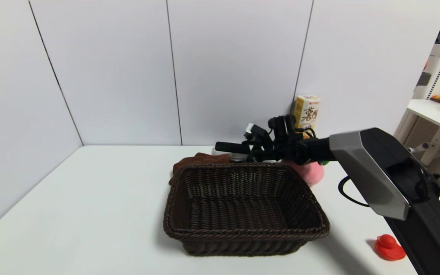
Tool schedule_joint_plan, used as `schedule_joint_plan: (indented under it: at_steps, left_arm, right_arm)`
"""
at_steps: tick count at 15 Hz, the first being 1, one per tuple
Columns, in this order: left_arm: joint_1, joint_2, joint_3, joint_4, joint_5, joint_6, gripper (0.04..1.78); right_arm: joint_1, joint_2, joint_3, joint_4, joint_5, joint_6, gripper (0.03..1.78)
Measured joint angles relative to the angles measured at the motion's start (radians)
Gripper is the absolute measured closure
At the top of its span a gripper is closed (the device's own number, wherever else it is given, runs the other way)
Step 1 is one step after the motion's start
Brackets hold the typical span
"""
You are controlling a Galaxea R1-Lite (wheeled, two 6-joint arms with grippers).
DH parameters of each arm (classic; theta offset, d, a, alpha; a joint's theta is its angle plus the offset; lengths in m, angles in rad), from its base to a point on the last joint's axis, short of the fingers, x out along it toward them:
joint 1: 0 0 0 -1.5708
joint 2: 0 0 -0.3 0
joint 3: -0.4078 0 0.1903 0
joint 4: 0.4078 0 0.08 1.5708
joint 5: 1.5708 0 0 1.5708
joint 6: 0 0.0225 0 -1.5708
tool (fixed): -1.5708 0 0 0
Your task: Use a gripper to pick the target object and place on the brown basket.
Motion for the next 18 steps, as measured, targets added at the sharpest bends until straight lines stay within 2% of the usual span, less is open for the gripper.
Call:
schedule_joint_plan:
  at_steps: [4,10,14,16,18]
  left_arm:
    - [0.000,0.000,0.000,0.000,0.000,0.000,0.13]
    - [0.000,0.000,0.000,0.000,0.000,0.000,0.13]
    - [0.000,0.000,0.000,0.000,0.000,0.000,0.13]
    - [0.000,0.000,0.000,0.000,0.000,0.000,0.13]
    - [0.000,0.000,0.000,0.000,0.000,0.000,0.13]
  right_arm:
    - [0.005,0.003,0.000,-0.001,-0.009,-0.002,0.12]
    - [0.011,-0.011,0.000,-0.012,0.011,0.014,0.12]
    - [0.011,-0.043,-0.001,-0.018,0.004,0.086,0.12]
    - [0.011,-0.044,-0.002,-0.047,-0.014,0.083,0.12]
    - [0.015,-0.035,-0.002,-0.079,-0.052,0.081,0.12]
